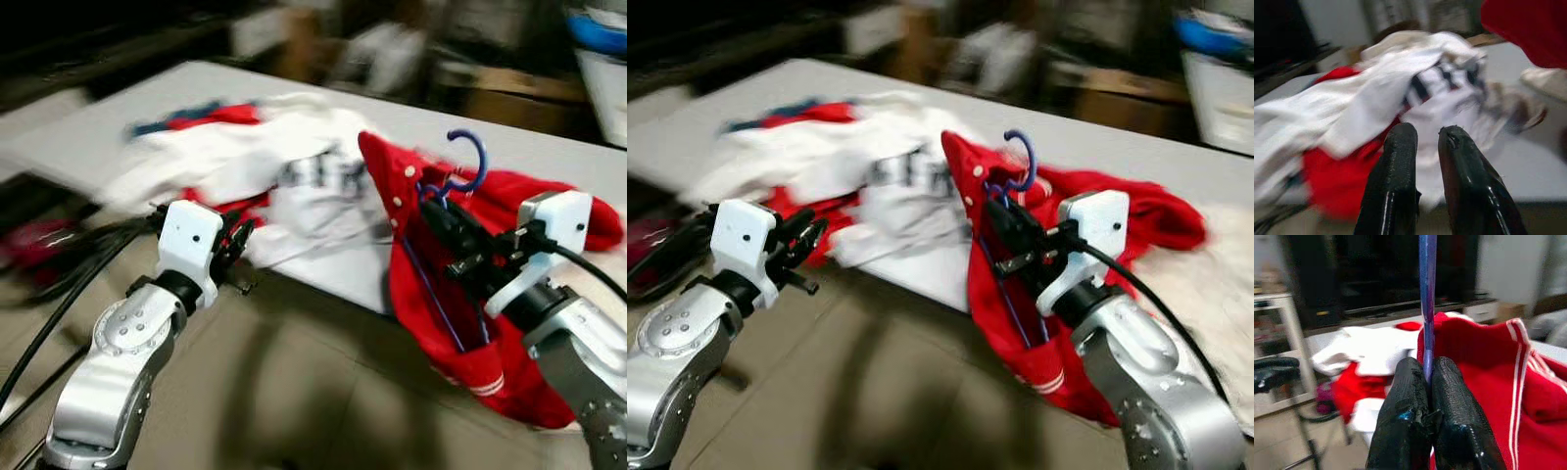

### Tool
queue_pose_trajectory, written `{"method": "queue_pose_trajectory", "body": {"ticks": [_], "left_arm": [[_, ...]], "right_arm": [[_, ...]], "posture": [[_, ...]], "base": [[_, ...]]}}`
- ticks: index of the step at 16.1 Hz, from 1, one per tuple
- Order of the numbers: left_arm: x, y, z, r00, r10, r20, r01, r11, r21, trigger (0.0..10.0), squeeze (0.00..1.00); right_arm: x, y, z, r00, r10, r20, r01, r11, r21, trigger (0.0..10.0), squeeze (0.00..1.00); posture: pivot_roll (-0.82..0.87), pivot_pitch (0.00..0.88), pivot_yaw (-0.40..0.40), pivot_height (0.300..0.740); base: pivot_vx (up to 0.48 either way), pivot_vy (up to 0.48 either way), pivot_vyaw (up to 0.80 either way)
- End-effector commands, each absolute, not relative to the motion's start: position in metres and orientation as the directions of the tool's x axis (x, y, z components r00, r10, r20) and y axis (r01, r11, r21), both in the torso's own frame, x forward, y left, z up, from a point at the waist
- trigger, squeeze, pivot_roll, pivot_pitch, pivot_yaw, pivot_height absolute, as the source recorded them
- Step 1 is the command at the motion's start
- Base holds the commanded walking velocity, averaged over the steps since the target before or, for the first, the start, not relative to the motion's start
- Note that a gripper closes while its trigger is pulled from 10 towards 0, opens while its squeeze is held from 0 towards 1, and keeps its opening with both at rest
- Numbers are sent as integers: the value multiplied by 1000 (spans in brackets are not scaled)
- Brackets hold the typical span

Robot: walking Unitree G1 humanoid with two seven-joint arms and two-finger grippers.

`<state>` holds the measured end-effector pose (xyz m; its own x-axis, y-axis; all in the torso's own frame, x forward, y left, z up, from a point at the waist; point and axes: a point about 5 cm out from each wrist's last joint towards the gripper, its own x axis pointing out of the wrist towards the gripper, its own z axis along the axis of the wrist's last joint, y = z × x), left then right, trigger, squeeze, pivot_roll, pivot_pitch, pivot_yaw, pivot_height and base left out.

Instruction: Hang hanger

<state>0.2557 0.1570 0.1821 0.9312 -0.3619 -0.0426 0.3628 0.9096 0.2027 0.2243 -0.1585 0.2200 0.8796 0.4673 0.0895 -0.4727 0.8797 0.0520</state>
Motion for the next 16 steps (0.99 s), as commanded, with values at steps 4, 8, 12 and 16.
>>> {"method": "queue_pose_trajectory", "body": {"ticks": [4, 8, 12, 16], "left_arm": [[257, 156, 183, 933, -357, -35, 356, 910, 212, 10000, 0], [259, 157, 182, 937, -347, -39, 346, 911, 225, 10000, 0], [263, 157, 180, 943, -329, -43, 331, 925, 187, 10000, 0], [268, 162, 177, 966, -255, -35, 257, 943, 213, 10000, 0]], "right_arm": [[222, -156, 223, 862, 498, 93, -503, 863, 43, 10000, 0], [222, -157, 220, 866, 495, 78, -499, 865, 48, 10000, 0], [218, -156, 212, 859, 511, 35, -512, 857, 58, 10000, 0], [216, -158, 177, 856, 486, -177, -486, 873, 47, 10000, 0]], "posture": [[31, 0, 22, 740], [27, 0, 25, 740], [22, 0, 32, 740], [18, 0, 38, 740]], "base": [[-383, 0, 800], [-268, 0, 800], [0, 0, 800], [0, 0, 600]]}}
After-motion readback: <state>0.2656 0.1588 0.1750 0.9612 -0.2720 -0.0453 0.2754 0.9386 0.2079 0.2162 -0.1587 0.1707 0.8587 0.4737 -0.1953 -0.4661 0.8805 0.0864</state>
